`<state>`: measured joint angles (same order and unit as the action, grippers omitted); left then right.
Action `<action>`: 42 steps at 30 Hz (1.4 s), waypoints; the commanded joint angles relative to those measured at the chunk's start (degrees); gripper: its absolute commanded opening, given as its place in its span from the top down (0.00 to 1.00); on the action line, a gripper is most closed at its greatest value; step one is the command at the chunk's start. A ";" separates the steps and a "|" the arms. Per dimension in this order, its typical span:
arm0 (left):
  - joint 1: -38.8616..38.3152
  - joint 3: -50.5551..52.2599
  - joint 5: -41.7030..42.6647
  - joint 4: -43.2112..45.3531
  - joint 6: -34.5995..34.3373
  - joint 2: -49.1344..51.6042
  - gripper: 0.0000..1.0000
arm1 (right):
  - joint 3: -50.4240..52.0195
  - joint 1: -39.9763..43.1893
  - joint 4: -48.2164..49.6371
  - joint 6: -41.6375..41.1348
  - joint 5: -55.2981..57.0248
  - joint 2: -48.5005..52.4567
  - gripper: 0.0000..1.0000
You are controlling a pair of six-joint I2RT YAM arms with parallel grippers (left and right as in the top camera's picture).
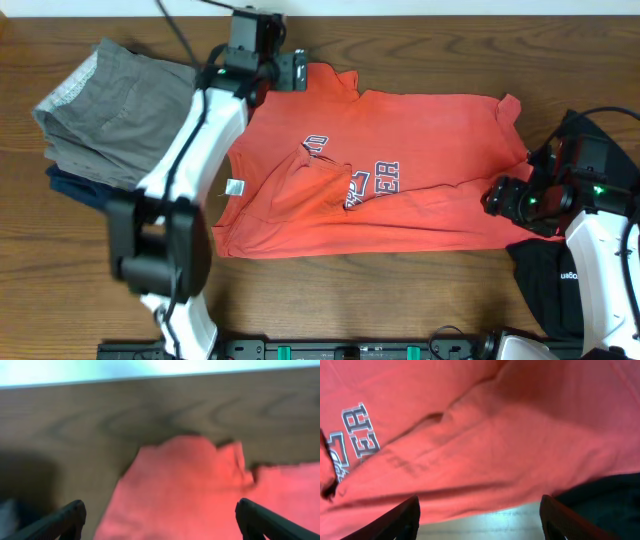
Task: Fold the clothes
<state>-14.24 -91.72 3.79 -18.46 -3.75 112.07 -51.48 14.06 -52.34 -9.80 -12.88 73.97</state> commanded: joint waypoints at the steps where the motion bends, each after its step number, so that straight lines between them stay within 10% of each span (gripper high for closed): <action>1: 0.61 -2.36 0.33 3.87 2.01 6.36 0.02 | -0.57 0.87 -1.33 0.90 -0.61 -0.48 0.25; 32: 3.23 -10.47 18.27 14.82 -0.20 25.86 0.05 | -0.57 0.87 -6.21 -0.44 -0.66 -0.48 0.29; 35: 2.60 -10.47 18.27 14.91 -0.20 25.88 0.19 | -0.57 0.87 -6.25 -0.46 -0.68 -0.48 0.32; 38: 2.23 -10.47 18.25 14.93 -0.52 25.88 0.73 | -0.57 0.87 -6.43 -0.46 -0.68 -0.48 0.32; 42: 2.54 -10.47 18.23 14.82 -3.76 25.86 0.93 | -0.57 0.87 -6.40 -0.46 -0.66 -0.48 0.33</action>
<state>-11.97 -101.06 21.30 -3.77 -5.32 137.38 -51.48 14.06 -58.70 -10.02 -13.13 73.97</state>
